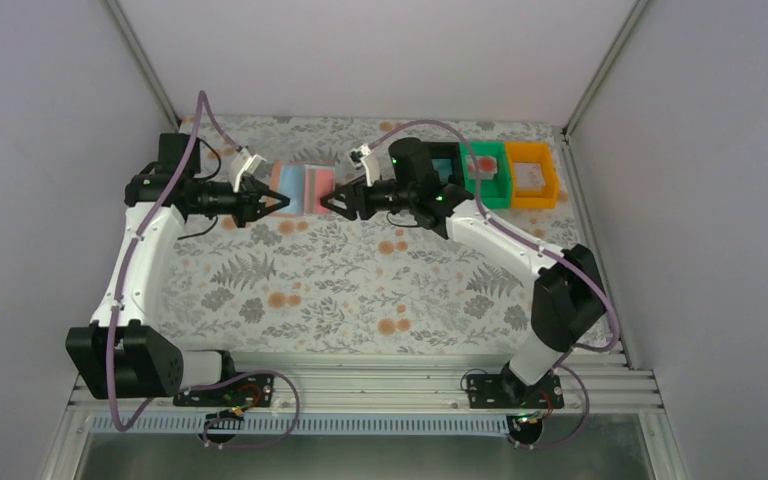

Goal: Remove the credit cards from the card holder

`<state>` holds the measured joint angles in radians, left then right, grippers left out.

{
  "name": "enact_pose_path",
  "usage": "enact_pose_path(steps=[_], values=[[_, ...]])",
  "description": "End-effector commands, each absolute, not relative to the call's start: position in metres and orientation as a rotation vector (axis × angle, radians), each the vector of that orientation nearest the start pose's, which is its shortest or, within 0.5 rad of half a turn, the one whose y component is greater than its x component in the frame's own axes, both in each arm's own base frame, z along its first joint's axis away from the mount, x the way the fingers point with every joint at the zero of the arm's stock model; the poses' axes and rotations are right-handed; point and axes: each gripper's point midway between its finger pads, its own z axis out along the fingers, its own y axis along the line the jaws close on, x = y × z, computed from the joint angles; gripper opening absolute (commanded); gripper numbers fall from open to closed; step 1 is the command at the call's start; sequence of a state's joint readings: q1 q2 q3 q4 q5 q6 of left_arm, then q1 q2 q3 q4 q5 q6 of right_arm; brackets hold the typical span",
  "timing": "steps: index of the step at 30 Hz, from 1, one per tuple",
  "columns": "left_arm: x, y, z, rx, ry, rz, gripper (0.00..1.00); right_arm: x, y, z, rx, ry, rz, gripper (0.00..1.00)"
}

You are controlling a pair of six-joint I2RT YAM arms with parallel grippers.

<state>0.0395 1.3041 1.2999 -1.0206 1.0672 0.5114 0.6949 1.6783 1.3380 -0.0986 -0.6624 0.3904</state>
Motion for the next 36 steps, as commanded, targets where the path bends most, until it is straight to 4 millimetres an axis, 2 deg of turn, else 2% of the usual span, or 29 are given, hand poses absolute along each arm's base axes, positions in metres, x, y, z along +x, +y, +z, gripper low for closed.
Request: enact_pose_path(steps=[1, 5, 11, 20, 24, 26, 27, 29, 30, 33, 36], values=[[0.288, -0.138, 0.292, 0.847, 1.98, -1.015, 0.02, 0.289, 0.391, 0.298, -0.86, 1.91, 1.332, 0.5], [0.289, -0.137, 0.287, 0.84, 1.994, -1.006, 0.03, 0.286, 0.387, 0.298, -0.864, 1.919, 1.313, 0.51], [0.288, -0.137, 0.289, 0.847, 1.984, -1.01, 0.02, 0.278, 0.395, 0.303, -0.907, 1.89, 1.345, 0.51], [0.285, -0.139, 0.291, 0.857, 1.971, -1.027, 0.02, 0.254, 0.409, 0.315, -1.038, 1.777, 1.411, 0.4], [0.28, -0.141, 0.295, 0.874, 1.951, -1.047, 0.02, 0.264, 0.407, 0.305, -0.988, 1.824, 1.346, 0.32], [0.278, -0.142, 0.296, 0.881, 1.94, -1.058, 0.02, 0.266, 0.406, 0.308, -0.97, 1.813, 1.343, 0.27], [0.277, -0.142, 0.297, 0.884, 1.936, -1.063, 0.02, 0.268, 0.406, 0.309, -0.956, 1.811, 1.339, 0.23], [0.276, -0.143, 0.298, 0.886, 1.926, -1.074, 0.02, 0.279, 0.407, 0.308, -0.904, 1.837, 1.303, 0.07], [0.276, -0.144, 0.3, 0.891, 1.918, -1.077, 0.02, 0.289, 0.407, 0.306, -0.862, 1.862, 1.261, 0.05], [0.272, -0.145, 0.303, 0.902, 1.905, -1.081, 0.02, 0.3, 0.408, 0.298, -0.821, 1.893, 1.221, 0.05], [0.269, -0.146, 0.304, 0.911, 1.892, -1.092, 0.03, 0.304, 0.41, 0.297, -0.795, 1.905, 1.217, 0.11]])
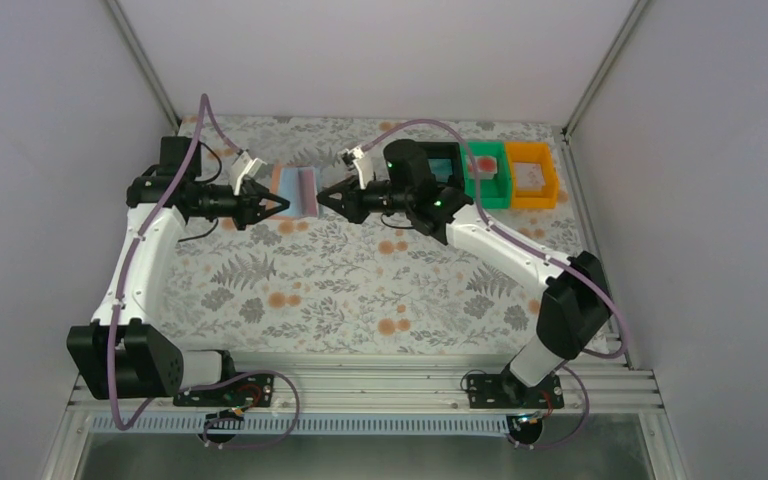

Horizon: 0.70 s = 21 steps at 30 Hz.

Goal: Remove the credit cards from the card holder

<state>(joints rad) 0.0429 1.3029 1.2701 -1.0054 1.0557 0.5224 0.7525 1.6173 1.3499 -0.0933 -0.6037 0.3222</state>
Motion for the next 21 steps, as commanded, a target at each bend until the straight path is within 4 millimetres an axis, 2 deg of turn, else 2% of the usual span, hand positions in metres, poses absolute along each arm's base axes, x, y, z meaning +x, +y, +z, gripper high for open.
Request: enact_pose_path(steps=[1, 5, 6, 11, 21], values=[[0.269, -0.146, 0.304, 0.911, 1.891, -1.095, 0.02, 0.305, 0.41, 0.296, -0.79, 1.904, 1.22, 0.14], [0.269, -0.146, 0.304, 0.911, 1.889, -1.099, 0.02, 0.306, 0.412, 0.3, -0.785, 1.898, 1.23, 0.24], [0.269, -0.146, 0.305, 0.913, 1.887, -1.099, 0.03, 0.31, 0.416, 0.287, -0.786, 1.926, 1.227, 0.26], [0.269, -0.146, 0.303, 0.909, 1.892, -1.101, 0.02, 0.308, 0.422, 0.285, -0.803, 1.925, 1.245, 0.37], [0.269, -0.146, 0.303, 0.91, 1.89, -1.104, 0.02, 0.308, 0.431, 0.286, -0.819, 1.918, 1.244, 0.48]])
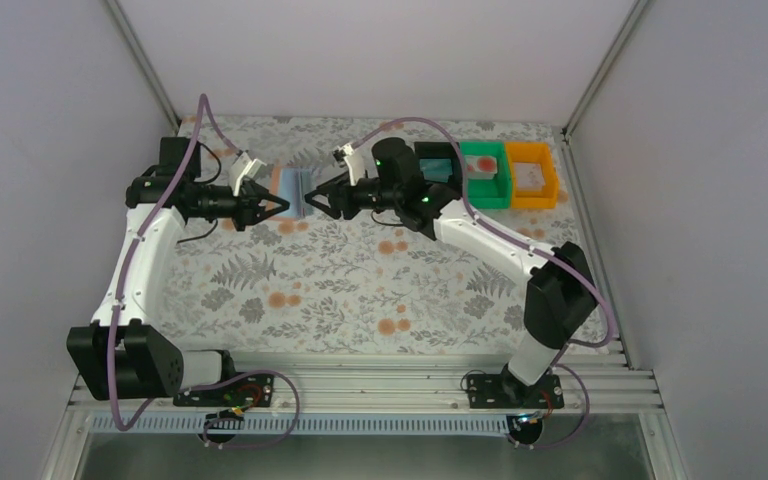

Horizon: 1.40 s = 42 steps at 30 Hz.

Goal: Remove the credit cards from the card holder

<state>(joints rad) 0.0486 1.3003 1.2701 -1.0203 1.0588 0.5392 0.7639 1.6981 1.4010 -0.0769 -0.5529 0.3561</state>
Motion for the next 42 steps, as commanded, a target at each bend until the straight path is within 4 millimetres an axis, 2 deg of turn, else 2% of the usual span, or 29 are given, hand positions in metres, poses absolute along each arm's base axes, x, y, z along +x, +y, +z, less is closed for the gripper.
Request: enact_pose_path(steps=[1, 8, 11, 16, 19, 20, 24, 28, 32, 35, 37, 42], values=[[0.269, -0.146, 0.303, 0.91, 1.89, -1.103, 0.02, 0.307, 0.432, 0.287, -0.825, 1.913, 1.246, 0.48], [0.27, -0.146, 0.301, 0.911, 1.891, -1.105, 0.02, 0.279, 0.439, 0.309, -0.957, 1.792, 1.364, 0.37], [0.269, -0.146, 0.302, 0.918, 1.886, -1.106, 0.02, 0.273, 0.439, 0.312, -0.979, 1.777, 1.39, 0.36], [0.267, -0.147, 0.305, 0.931, 1.872, -1.11, 0.02, 0.262, 0.434, 0.322, -1.014, 1.732, 1.425, 0.43], [0.267, -0.148, 0.308, 0.935, 1.866, -1.112, 0.02, 0.266, 0.432, 0.315, -0.997, 1.769, 1.393, 0.54], [0.267, -0.148, 0.309, 0.936, 1.863, -1.115, 0.03, 0.264, 0.427, 0.324, -0.981, 1.752, 1.384, 0.58], [0.26, -0.151, 0.315, 0.96, 1.824, -1.141, 0.02, 0.269, 0.428, 0.327, -0.948, 1.755, 1.394, 0.68], [0.253, -0.152, 0.325, 0.99, 1.783, -1.145, 0.02, 0.268, 0.431, 0.337, -0.954, 1.721, 1.427, 0.77], [0.245, -0.155, 0.332, 1.013, 1.735, -1.172, 0.02, 0.275, 0.43, 0.334, -0.916, 1.75, 1.394, 0.78], [0.248, -0.155, 0.333, 1.007, 1.737, -1.169, 0.02, 0.28, 0.429, 0.331, -0.876, 1.778, 1.372, 0.79], [0.248, -0.155, 0.332, 1.003, 1.741, -1.17, 0.02, 0.286, 0.433, 0.315, -0.863, 1.822, 1.36, 0.79], [0.248, -0.154, 0.331, 1.002, 1.744, -1.169, 0.02, 0.287, 0.433, 0.315, -0.857, 1.824, 1.354, 0.77]])
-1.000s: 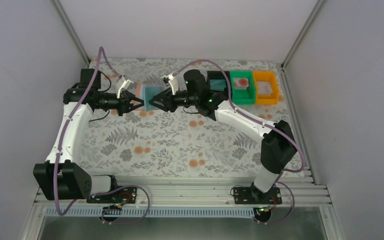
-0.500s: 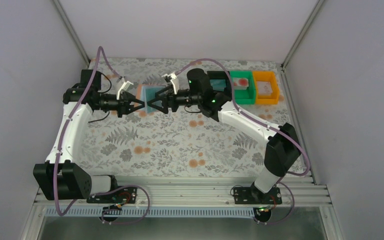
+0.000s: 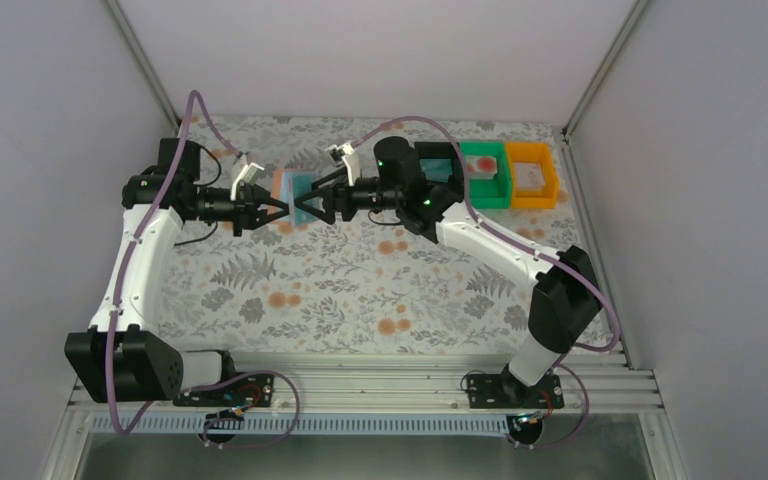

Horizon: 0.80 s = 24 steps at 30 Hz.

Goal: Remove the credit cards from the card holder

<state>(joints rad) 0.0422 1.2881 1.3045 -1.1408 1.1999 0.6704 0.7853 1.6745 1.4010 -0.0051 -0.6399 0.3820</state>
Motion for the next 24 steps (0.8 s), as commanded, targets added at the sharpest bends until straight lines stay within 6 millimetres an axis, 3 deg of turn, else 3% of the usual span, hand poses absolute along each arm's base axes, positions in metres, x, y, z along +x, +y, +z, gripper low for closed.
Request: enact_pose_path(steps=[1, 4, 12, 16, 19, 24], values=[[0.248, -0.155, 0.331, 1.002, 1.744, -1.17, 0.02, 0.286, 0.434, 0.315, -0.864, 1.821, 1.361, 0.78], [0.247, -0.155, 0.334, 1.006, 1.729, -1.177, 0.03, 0.28, 0.438, 0.313, -0.902, 1.813, 1.417, 0.75], [0.248, -0.155, 0.336, 1.015, 1.713, -1.174, 0.07, 0.27, 0.435, 0.329, -0.935, 1.758, 1.463, 0.4], [0.253, -0.155, 0.336, 1.018, 1.712, -1.161, 0.09, 0.266, 0.432, 0.332, -0.94, 1.755, 1.493, 0.32], [0.253, -0.155, 0.339, 1.023, 1.704, -1.157, 0.13, 0.26, 0.424, 0.346, -0.932, 1.727, 1.509, 0.24], [0.241, -0.158, 0.35, 1.049, 1.638, -1.199, 0.18, 0.262, 0.416, 0.345, -0.907, 1.727, 1.531, 0.11]])
